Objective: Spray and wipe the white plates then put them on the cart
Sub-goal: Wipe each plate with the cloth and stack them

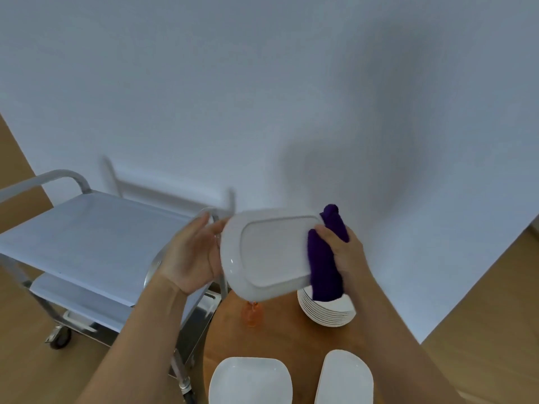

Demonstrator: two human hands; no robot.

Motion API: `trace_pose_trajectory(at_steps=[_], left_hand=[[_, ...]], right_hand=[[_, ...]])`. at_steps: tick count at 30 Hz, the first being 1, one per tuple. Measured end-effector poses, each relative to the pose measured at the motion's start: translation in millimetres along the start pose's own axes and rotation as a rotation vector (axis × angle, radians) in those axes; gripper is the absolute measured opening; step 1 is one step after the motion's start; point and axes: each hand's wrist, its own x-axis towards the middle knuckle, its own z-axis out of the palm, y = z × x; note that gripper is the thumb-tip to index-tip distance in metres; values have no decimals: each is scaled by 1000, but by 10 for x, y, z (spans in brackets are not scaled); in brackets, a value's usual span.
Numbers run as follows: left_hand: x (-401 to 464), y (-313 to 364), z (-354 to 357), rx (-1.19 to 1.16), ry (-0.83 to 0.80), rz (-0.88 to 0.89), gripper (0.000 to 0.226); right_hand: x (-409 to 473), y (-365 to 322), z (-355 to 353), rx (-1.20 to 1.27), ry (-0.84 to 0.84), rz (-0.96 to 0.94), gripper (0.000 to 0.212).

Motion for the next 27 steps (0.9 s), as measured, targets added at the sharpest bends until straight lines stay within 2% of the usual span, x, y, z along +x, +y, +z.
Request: trace_pose_trajectory(at_steps=[1, 3, 6, 10, 13, 14, 18, 22, 24, 27], left_hand=[[8, 65, -38, 30, -5, -124, 67], [66, 91, -41, 252, 16, -345, 57], [161, -40, 149, 529, 99, -456, 43], [159, -230, 282, 524, 239, -292, 49], [188, -303, 374, 404, 361, -113, 33], [212, -326, 405, 380, 406, -60, 28], [274, -424, 491, 336, 530, 134, 20], [292, -463, 538, 257, 541, 255, 15], [263, -502, 521, 231, 509, 250, 16], [205, -568, 483, 244, 425, 243, 23]], right_hand=[[15, -69, -58, -61, -49, -13, 27], [30, -190, -100, -207, -163, -42, 30], [14, -285, -8, -378, -259, -125, 34], [-4, -256, 76, -240, -70, -229, 30], [-102, -73, 170, -185, 8, -207, 17], [-151, 0, 228, -202, 11, -215, 18], [-333, 312, 503, -416, 45, -190, 67], [-588, 580, 673, -532, 99, -244, 68], [-634, 648, 617, -625, 120, -312, 68], [-510, 572, 477, -652, 126, -296, 59]])
